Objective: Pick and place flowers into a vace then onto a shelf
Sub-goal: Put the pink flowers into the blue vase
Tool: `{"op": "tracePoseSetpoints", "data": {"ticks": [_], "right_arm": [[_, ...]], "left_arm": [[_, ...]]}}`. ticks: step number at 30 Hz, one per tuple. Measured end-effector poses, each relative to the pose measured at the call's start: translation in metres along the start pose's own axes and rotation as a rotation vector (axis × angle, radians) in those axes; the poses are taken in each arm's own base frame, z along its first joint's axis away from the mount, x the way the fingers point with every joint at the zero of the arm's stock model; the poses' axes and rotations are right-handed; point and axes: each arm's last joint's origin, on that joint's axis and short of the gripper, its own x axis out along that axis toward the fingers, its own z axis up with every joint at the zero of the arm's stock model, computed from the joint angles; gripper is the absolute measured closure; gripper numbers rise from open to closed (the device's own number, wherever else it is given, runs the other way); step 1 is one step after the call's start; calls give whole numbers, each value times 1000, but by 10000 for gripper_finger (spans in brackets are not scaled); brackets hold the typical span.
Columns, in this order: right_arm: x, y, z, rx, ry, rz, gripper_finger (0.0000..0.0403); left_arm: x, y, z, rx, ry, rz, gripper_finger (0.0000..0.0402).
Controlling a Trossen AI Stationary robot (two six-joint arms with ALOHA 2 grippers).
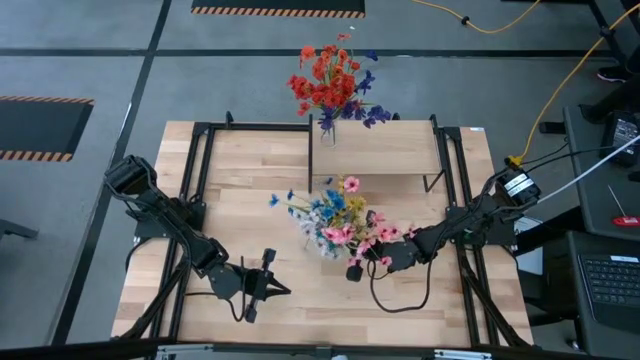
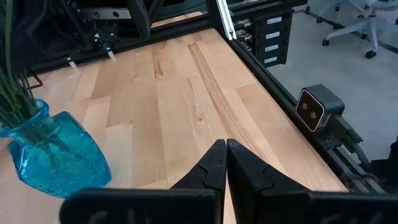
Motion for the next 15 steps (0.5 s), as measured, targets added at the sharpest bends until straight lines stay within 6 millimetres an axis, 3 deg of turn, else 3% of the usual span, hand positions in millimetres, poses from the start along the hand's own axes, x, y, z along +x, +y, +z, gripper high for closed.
{"op": "tracePoseSetpoints", "data": {"ticks": [15], "right_arm": [[0,-1,-2,-14,16,-3,403]], "left_arm": [[0,0,0,0,0,0,397]]}}
